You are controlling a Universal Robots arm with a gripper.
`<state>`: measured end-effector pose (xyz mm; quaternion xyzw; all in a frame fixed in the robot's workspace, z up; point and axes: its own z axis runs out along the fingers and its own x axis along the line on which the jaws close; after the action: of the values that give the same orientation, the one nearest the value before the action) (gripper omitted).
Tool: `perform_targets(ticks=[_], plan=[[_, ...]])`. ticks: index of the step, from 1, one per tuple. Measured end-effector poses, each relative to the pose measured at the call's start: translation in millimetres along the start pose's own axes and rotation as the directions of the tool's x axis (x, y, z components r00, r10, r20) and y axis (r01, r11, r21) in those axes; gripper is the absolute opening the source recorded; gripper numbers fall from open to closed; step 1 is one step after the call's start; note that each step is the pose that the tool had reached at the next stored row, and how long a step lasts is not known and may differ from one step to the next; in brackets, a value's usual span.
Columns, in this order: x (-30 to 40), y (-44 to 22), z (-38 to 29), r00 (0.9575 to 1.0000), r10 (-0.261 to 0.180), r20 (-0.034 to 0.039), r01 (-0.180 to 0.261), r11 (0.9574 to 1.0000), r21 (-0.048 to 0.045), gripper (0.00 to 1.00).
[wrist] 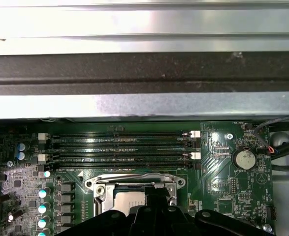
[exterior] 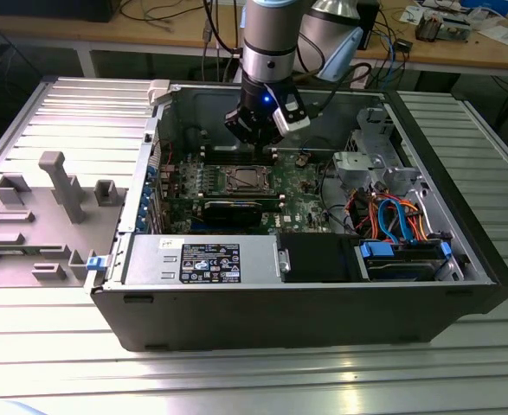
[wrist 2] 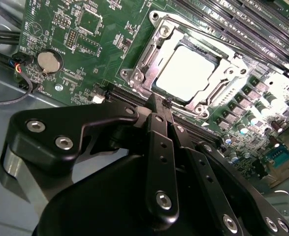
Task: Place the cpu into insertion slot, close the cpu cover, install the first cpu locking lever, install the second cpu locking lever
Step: 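Install the second cpu locking lever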
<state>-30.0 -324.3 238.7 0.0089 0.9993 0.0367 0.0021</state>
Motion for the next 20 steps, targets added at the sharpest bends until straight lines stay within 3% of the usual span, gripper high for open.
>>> perform_targets(ticks=[8,14,20], plan=[[-0.1,-5.4,-0.4,1.0,0.0,-0.0001,0.0,1.0,-0.0001,0.11],[-0.1,-5.5,-0.5,1.0,0.0,-0.0001,0.0,1.0,0.0001,0.11],[-0.1,-5.0,-6.7,1.0,0.0,0.0,0.0,1.0,0.0,0.11]])
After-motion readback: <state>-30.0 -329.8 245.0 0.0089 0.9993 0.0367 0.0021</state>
